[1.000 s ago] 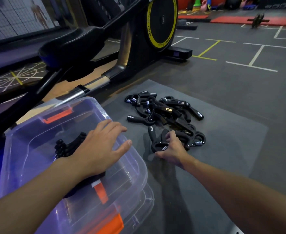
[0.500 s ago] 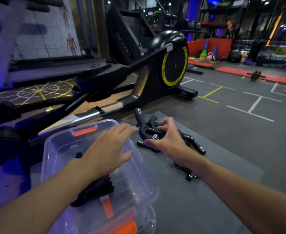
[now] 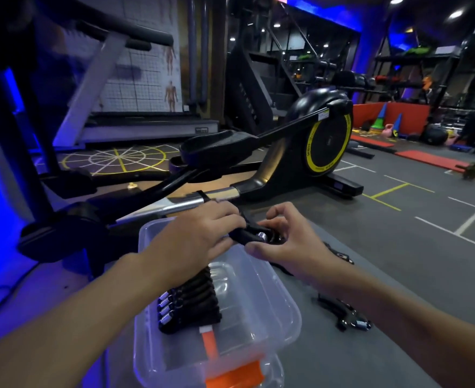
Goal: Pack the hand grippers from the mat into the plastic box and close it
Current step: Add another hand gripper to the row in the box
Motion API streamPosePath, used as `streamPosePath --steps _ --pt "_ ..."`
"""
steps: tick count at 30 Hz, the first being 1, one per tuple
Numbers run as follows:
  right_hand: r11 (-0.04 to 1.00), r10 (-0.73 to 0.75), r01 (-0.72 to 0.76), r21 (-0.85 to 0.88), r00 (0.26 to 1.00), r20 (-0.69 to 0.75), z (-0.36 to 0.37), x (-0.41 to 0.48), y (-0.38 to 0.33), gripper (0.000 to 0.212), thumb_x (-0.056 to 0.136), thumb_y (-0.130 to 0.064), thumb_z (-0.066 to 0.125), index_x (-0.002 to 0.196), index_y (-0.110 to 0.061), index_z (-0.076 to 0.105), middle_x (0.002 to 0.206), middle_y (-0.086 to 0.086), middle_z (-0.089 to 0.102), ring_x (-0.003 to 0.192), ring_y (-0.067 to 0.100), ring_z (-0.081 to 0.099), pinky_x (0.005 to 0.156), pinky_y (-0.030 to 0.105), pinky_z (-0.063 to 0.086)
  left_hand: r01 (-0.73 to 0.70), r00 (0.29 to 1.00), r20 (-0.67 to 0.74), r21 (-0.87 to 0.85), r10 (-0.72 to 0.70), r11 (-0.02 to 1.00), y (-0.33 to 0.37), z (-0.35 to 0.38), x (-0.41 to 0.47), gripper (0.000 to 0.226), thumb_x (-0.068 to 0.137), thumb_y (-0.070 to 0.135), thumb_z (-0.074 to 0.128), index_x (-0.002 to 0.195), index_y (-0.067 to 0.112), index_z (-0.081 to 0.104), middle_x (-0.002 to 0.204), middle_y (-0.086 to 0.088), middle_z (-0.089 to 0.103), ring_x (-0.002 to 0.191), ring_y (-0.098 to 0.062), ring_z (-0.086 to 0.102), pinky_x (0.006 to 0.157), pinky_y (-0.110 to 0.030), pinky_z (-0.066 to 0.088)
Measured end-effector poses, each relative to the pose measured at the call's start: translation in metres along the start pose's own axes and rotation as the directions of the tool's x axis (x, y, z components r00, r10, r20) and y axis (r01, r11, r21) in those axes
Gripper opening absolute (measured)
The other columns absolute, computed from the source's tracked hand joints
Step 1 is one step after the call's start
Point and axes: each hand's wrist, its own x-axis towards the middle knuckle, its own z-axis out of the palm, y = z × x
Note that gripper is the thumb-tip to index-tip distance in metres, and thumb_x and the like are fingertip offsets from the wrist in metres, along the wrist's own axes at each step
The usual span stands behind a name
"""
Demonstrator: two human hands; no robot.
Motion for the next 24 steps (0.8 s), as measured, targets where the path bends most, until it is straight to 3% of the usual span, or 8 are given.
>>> streamPosePath --steps 3,7,10,13,17,19,22,24 --pt "0.999 -0.029 0.029 0.037 1.000 0.001 0.004 0.004 -0.001 0.045 0.067 -0.011 0.086 0.095 -0.028 0.056 0.105 0.004 0.069 0.087 0.021 0.067 0.081 0.041 0.057 0.227 0.968 -0.046 -0.250 -0.246 0.941 -0.001 -0.005 -0.015 0.019 0.089 0.017 0.066 0.105 0.028 0.063 0.096 0.016 0.062 0.091 0.000 0.058 0.081 -0.014 0.042" --pt "0.995 -0.061 0.065 0.070 0.996 -0.066 0.011 0.017 -0.004 0.031 0.077 0.007 0.074 0.093 -0.018 0.066 0.094 0.014 0.072 0.078 0.022 0.067 0.075 0.035 0.055 0.438 0.870 -0.024 -0.424 -0.493 0.793 -0.011 -0.008 -0.032 0.018 0.087 0.023 0.071 0.092 0.036 0.060 0.088 0.010 0.067 0.084 -0.011 0.067 0.084 -0.038 0.054" --pt "0.996 -0.062 0.065 0.059 0.997 -0.043 0.018 0.024 -0.004 0.027 0.079 0.002 0.075 0.096 -0.018 0.070 0.090 0.011 0.074 0.085 0.025 0.071 0.078 0.031 0.056 0.479 0.847 0.050 -0.502 -0.529 0.720 -0.011 -0.012 -0.038 0.028 0.089 0.015 0.068 0.099 0.037 0.054 0.094 0.006 0.064 0.081 -0.019 0.069 0.083 -0.047 0.056" --pt "0.997 -0.064 0.063 0.045 0.998 0.012 0.029 0.027 -0.003 0.027 0.079 0.001 0.075 0.093 -0.021 0.071 0.087 0.007 0.074 0.085 0.022 0.072 0.078 0.030 0.058 0.488 0.864 0.084 -0.386 -0.497 0.783 -0.014 -0.014 -0.044 0.041 0.089 0.015 0.067 0.113 0.045 0.052 0.099 0.010 0.063 0.087 -0.016 0.065 0.086 -0.036 0.054" --pt "0.997 -0.077 0.075 0.031 0.995 0.062 0.040 0.030 -0.003 0.026 0.080 0.002 0.074 0.094 -0.020 0.069 0.084 0.003 0.073 0.079 0.014 0.070 0.077 0.026 0.058 0.477 0.875 0.096 -0.334 -0.474 0.813 -0.022 -0.014 -0.049 0.030 0.089 0.023 0.069 0.114 0.040 0.064 0.108 0.020 0.065 0.098 -0.001 0.061 0.086 -0.019 0.046" --pt "0.997 -0.080 0.079 0.020 0.993 0.087 0.043 0.032 -0.002 0.026 0.081 0.002 0.073 0.094 -0.020 0.068 0.084 0.002 0.072 0.078 0.011 0.069 0.075 0.024 0.057 0.487 0.868 0.103 -0.365 -0.486 0.793 -0.024 -0.013 -0.050 0.027 0.090 0.023 0.068 0.112 0.039 0.068 0.106 0.022 0.067 0.097 0.002 0.062 0.088 -0.020 0.045" --pt "0.997 -0.073 0.072 0.013 0.993 0.090 0.045 0.035 0.001 0.028 0.081 0.002 0.073 0.098 -0.018 0.066 0.090 0.009 0.072 0.082 0.017 0.069 0.081 0.033 0.059 0.492 0.858 0.078 -0.409 -0.508 0.768 -0.025 -0.010 -0.051 0.024 0.091 0.020 0.067 0.111 0.034 0.070 0.099 0.021 0.071 0.093 0.000 0.066 0.087 -0.029 0.053" --pt "0.999 -0.054 0.053 0.009 0.990 0.134 0.044 0.036 0.003 0.032 0.081 0.003 0.072 0.105 -0.017 0.063 0.093 0.012 0.072 0.087 0.025 0.071 0.084 0.036 0.059 0.485 0.852 0.035 -0.425 -0.522 0.764 -0.026 -0.008 -0.051 0.023 0.090 0.017 0.067 0.106 0.033 0.071 0.093 0.024 0.070 0.085 0.004 0.066 0.079 -0.023 0.052"
